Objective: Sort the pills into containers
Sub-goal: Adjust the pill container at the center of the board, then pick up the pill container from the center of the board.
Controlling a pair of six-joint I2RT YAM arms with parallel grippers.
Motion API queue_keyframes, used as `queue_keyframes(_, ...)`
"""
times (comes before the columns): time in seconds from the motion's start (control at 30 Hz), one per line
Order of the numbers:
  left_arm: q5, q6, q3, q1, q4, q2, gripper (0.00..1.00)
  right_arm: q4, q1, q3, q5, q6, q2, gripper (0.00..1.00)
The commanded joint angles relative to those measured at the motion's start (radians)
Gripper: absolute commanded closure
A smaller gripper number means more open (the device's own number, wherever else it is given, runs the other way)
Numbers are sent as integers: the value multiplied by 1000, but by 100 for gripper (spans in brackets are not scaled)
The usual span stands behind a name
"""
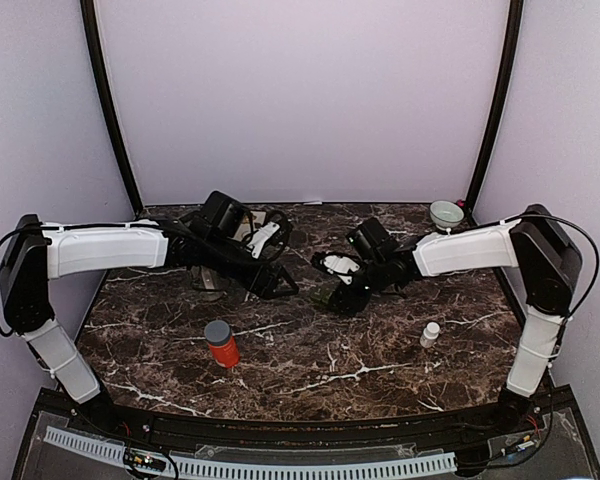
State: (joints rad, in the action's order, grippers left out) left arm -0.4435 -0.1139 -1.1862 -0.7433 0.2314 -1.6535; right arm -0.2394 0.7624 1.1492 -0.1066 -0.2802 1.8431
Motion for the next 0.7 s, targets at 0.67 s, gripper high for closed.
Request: queue_keyframes(0.67,-33,2,13,14,-42,-33,21,48,-54,23,-62,-24,108,48)
